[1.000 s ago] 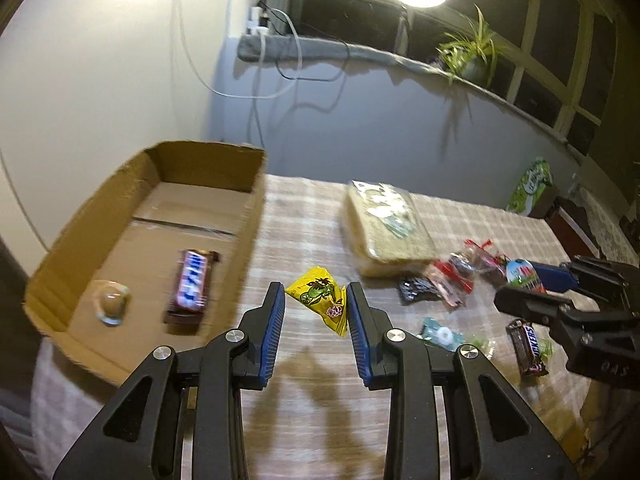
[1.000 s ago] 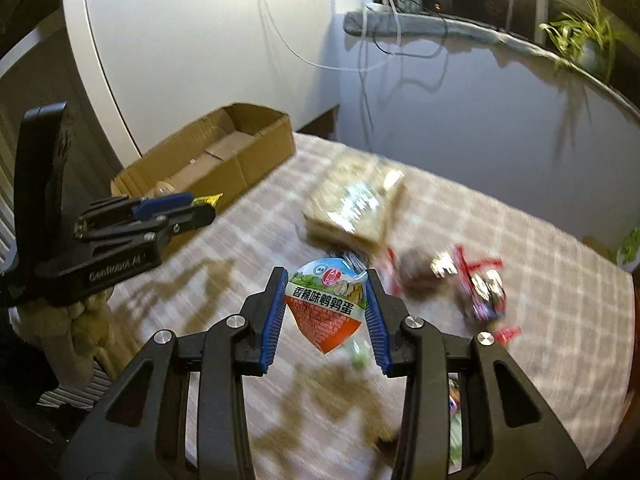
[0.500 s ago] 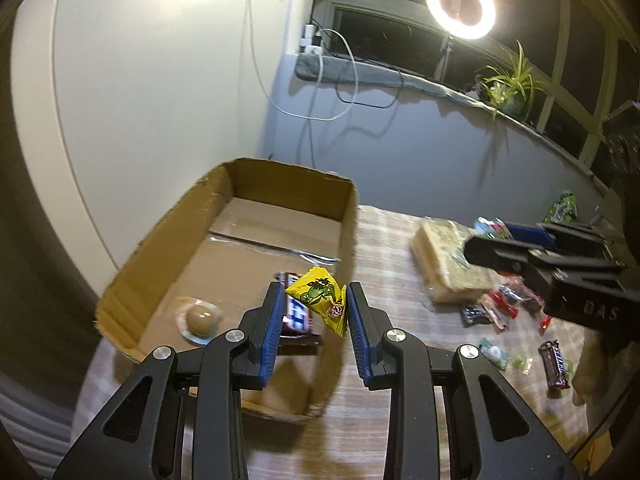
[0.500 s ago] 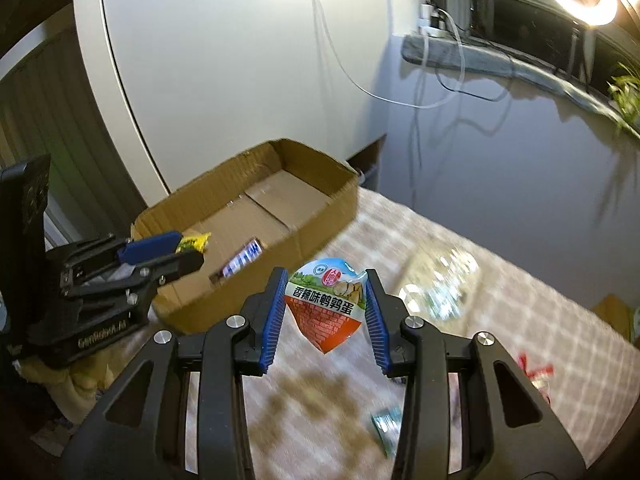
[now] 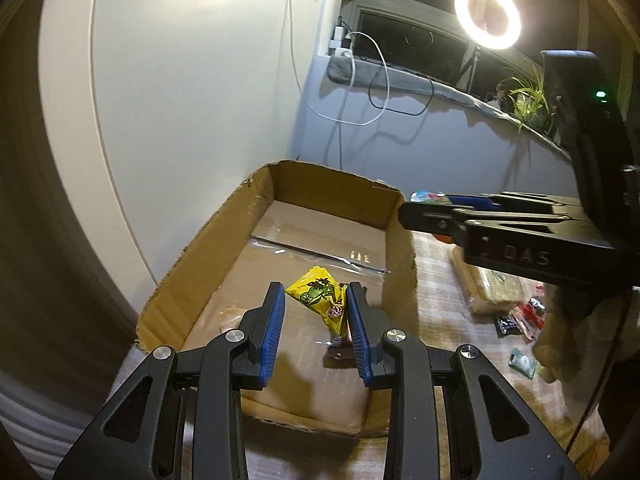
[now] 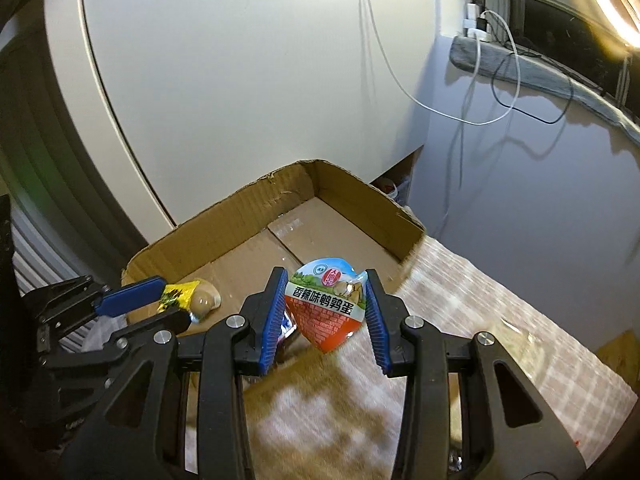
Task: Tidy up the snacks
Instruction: 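Carry the yellow candy and egg-tray snack into the box and release both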
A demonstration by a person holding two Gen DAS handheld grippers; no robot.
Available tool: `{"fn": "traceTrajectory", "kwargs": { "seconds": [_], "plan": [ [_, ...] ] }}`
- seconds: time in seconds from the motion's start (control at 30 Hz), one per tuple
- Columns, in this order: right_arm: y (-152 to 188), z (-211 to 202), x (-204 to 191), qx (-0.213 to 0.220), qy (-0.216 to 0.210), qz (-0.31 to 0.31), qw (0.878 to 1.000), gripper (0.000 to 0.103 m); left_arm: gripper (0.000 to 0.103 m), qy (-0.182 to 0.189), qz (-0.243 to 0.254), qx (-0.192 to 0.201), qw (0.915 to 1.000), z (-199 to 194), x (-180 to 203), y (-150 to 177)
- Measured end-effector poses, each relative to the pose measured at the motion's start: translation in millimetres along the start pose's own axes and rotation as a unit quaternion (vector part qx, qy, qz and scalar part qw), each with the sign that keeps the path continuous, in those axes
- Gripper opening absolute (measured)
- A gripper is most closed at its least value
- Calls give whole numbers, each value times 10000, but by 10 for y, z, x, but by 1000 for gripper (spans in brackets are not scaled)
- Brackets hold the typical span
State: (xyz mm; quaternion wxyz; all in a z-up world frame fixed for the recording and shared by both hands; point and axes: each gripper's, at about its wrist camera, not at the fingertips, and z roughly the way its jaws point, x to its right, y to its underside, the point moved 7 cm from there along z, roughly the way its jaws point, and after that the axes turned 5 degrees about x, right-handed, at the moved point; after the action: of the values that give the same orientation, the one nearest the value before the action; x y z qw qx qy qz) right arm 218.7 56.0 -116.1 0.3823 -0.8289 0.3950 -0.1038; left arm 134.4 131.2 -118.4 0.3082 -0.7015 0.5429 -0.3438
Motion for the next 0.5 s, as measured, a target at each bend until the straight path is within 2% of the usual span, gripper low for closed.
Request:
{"fn": "traceTrajectory", "kwargs": {
  "seconds": [0.5],
  "plan": [
    [-104,452,-2,-230,9,-7,9997,40,31,24,-150,-107,9998,79,-142,25]
  ]
}}
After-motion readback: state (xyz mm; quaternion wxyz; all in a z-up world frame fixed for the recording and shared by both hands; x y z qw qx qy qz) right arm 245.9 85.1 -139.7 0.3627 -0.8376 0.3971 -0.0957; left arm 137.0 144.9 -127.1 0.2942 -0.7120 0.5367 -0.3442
